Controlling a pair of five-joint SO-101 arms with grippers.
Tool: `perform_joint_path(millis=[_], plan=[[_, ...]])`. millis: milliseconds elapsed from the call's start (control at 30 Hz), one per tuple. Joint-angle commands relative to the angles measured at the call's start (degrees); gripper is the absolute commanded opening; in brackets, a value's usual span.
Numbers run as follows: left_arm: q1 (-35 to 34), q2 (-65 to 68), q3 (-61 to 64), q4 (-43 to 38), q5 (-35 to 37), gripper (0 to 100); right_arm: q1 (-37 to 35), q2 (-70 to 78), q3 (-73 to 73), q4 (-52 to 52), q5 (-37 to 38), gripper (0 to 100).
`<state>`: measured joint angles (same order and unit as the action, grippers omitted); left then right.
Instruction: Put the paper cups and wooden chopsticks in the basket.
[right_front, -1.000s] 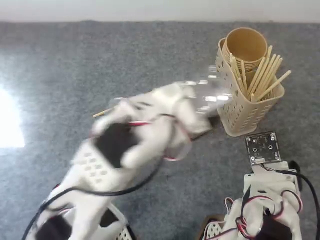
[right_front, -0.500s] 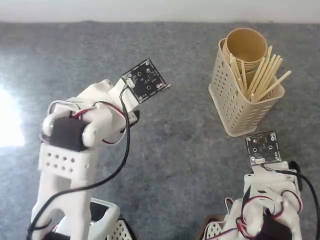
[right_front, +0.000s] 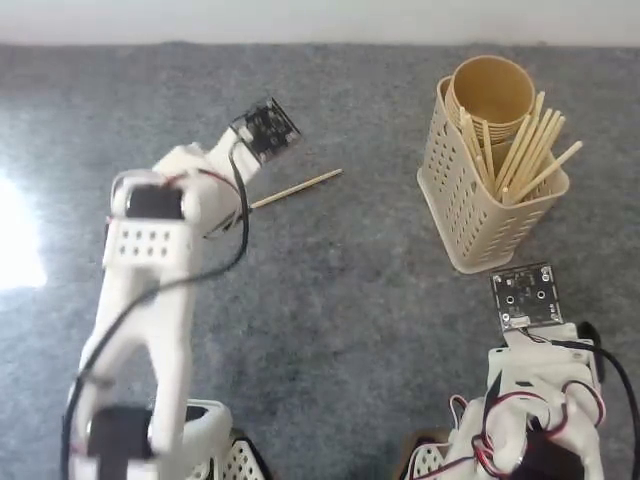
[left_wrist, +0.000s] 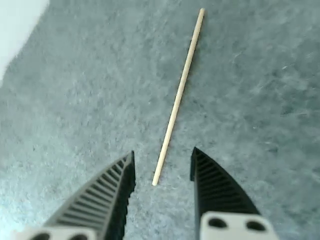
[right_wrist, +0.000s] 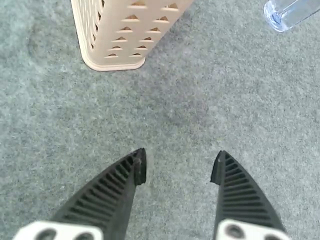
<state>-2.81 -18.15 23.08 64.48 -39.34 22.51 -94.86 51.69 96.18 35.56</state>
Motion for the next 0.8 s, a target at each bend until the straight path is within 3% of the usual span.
perform_joint_path(millis=[0, 400, 767], plan=[[-1.1, 13.3, -8.5, -1.3, -4.0, 17, 0.3, -0.1, -0.3, 0.2, 0.5, 22.2], [-0.8, 38.7, -23.3, -3.6, -5.9, 17, 0.3, -0.1, -0.2, 0.2, 0.5, 22.2], [0.3, 50.4, -33.4, -2.9, -7.2, 17, 0.3, -0.1, -0.2, 0.2, 0.4, 22.2]])
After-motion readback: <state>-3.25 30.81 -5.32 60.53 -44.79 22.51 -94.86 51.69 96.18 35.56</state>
